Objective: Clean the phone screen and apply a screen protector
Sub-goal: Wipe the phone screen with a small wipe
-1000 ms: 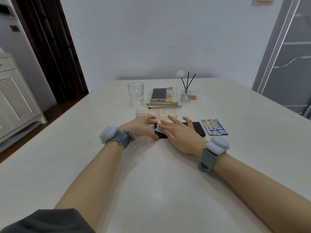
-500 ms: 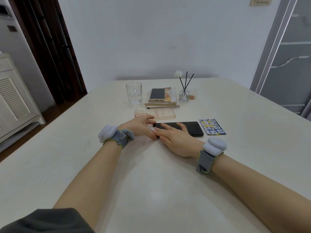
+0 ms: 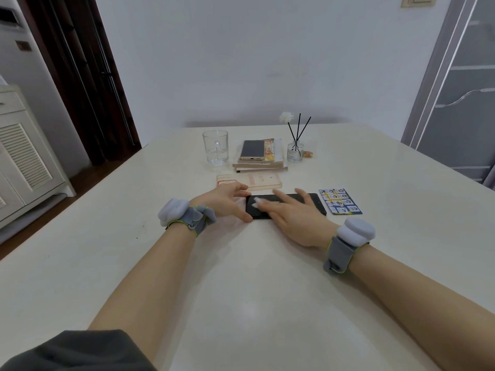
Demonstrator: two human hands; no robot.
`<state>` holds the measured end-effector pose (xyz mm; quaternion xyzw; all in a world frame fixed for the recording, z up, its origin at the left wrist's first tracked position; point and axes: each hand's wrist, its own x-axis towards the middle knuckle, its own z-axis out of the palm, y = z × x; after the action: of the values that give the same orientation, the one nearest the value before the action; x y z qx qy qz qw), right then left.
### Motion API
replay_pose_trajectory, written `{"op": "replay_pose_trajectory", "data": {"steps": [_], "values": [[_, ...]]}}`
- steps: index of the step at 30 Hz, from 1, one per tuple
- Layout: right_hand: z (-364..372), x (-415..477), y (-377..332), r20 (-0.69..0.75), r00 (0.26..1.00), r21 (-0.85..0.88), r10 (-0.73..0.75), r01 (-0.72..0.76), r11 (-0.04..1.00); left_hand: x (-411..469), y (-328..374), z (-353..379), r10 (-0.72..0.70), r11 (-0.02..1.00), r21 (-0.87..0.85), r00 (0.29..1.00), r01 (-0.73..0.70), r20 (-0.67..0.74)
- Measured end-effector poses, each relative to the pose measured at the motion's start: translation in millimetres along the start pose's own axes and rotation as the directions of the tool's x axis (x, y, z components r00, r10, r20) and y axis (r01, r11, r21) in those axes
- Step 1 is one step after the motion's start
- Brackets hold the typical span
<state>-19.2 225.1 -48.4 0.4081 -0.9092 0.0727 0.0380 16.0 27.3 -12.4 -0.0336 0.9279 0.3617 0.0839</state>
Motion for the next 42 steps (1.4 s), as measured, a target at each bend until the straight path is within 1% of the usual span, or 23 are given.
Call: {"op": "replay_pose_trajectory", "data": {"steps": [2, 3, 4, 8, 9, 12, 14, 15, 18, 19, 20, 23, 24, 25, 29, 30, 31, 35, 36, 37, 40, 41, 42], "values": [[-5, 1, 13, -0.039, 0.988, -0.068, 0.148, -0.151, 0.986, 1, 0, 0, -0.003, 1.000, 0.012, 1.000, 0.003, 0.001], [-5, 2, 16, -0.050, 0.979, -0.078, 0.195, -0.199, 0.977, 3, 0, 0, -0.004, 1.000, 0.015, 1.000, 0.004, 0.001], [-5, 3, 13, -0.052, 0.977, -0.071, 0.205, -0.208, 0.976, 3, 0, 0, -0.005, 1.000, 0.016, 1.000, 0.005, 0.001], [5, 10, -8, -0.004, 0.999, 0.005, 0.040, -0.040, 0.999, 6, 1, 0, -0.008, 1.000, 0.030, 1.000, 0.008, 0.004], [5, 11, -7, -0.011, 0.999, 0.003, 0.037, -0.037, 0.999, 7, 2, 0, -0.009, 0.999, 0.035, 1.000, 0.009, 0.002], [-2, 14, 6, -0.058, 0.984, -0.063, 0.169, -0.173, 0.983, 6, 1, -1, -0.019, 0.999, 0.042, 1.000, 0.019, 0.000], [-3, 14, 5, -0.069, 0.976, -0.074, 0.207, -0.211, 0.975, 8, 3, -1, -0.025, 0.998, 0.049, 1.000, 0.024, 0.004], [-1, 16, -2, -0.060, 0.982, -0.050, 0.177, -0.180, 0.982, 8, 4, -1, -0.024, 0.998, 0.059, 1.000, 0.024, 0.004], [8, 20, -19, -0.010, 1.000, -0.016, 0.013, -0.013, 1.000, 10, 6, -1, -0.022, 0.995, 0.093, 1.000, 0.022, 0.002], [8, 20, -17, -0.018, 1.000, -0.020, 0.007, -0.008, 1.000, 10, 7, -1, -0.026, 0.995, 0.098, 1.000, 0.026, 0.001], [5, 20, -11, -0.036, 0.998, -0.027, 0.046, -0.047, 0.999, 10, 6, -2, -0.032, 0.994, 0.103, 0.999, 0.032, 0.002], [-1, 16, 11, -0.093, 0.968, -0.080, 0.234, -0.241, 0.967, 12, 8, -5, -0.050, 0.990, 0.133, 0.999, 0.049, 0.007], [-2, 15, 13, -0.096, 0.962, -0.084, 0.254, -0.263, 0.961, 14, 10, -6, -0.058, 0.987, 0.150, 0.998, 0.056, 0.004], [-2, 15, 9, -0.088, 0.967, -0.073, 0.238, -0.244, 0.967, 15, 12, -6, -0.067, 0.984, 0.165, 0.998, 0.065, 0.003], [5, 21, -20, -0.013, 1.000, -0.019, 0.016, -0.016, 1.000, 24, 18, -7, -0.082, 0.972, 0.219, 0.997, 0.080, -0.002], [5, 22, -19, -0.014, 1.000, -0.026, 0.002, -0.002, 1.000, 25, 17, -7, -0.080, 0.970, 0.228, 0.997, 0.080, -0.011], [3, 22, -16, -0.029, 0.999, -0.038, 0.022, -0.023, 0.999, 25, 15, -7, -0.078, 0.971, 0.227, 0.997, 0.080, -0.018], [-3, 15, 7, -0.098, 0.967, -0.080, 0.237, -0.245, 0.966, 24, 10, -8, -0.085, 0.979, 0.182, 0.996, 0.087, -0.020], [-2, 14, 7, -0.106, 0.963, -0.083, 0.248, -0.257, 0.963, 24, 10, -8, -0.084, 0.979, 0.187, 0.996, 0.086, -0.015], [-2, 13, 3, -0.107, 0.968, -0.078, 0.227, -0.236, 0.969, 24, 10, -8, -0.082, 0.978, 0.190, 0.997, 0.082, -0.011], [6, 11, -18, -0.054, 0.997, -0.031, 0.050, -0.052, 0.998, 25, 8, -8, -0.070, 0.982, 0.173, 0.997, 0.072, -0.019], [9, 10, -20, -0.049, 0.999, -0.030, 0.013, -0.015, 0.999, 24, 7, -8, -0.067, 0.985, 0.159, 0.998, 0.070, -0.021], [9, 9, -18, -0.060, 0.998, -0.038, 0.013, -0.015, 0.999, 23, 6, -8, -0.066, 0.986, 0.149, 0.998, 0.068, -0.021]]}}
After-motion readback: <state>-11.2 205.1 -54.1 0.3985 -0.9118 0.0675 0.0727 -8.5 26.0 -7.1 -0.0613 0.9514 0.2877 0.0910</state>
